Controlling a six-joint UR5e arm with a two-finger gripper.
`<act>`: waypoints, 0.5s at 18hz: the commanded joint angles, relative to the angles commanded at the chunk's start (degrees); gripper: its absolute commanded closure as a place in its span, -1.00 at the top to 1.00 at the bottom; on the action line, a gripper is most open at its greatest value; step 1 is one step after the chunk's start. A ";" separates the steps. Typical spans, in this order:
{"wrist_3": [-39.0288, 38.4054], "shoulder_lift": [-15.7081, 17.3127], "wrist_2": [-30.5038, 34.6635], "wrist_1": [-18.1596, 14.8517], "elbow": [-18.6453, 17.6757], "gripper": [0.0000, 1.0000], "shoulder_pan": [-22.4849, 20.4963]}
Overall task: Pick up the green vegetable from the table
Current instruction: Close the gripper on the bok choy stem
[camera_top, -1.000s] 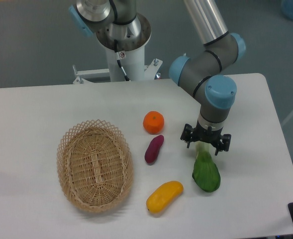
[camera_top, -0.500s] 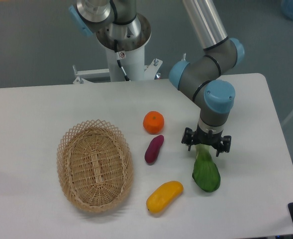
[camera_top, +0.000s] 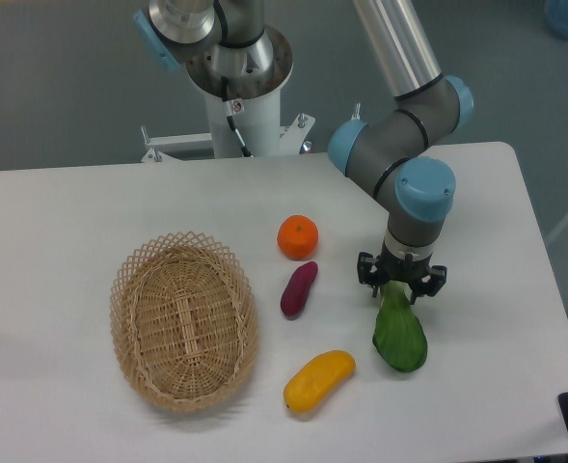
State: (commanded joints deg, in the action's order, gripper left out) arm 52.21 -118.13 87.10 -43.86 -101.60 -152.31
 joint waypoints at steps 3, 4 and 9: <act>0.09 0.09 0.00 0.18 0.26 -0.32 0.00; 0.17 0.09 0.00 0.18 0.61 -0.33 0.00; 0.70 1.14 0.00 0.09 3.07 -0.42 -0.09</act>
State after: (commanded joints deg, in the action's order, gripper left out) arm 52.91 -116.99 87.10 -43.77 -98.53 -152.40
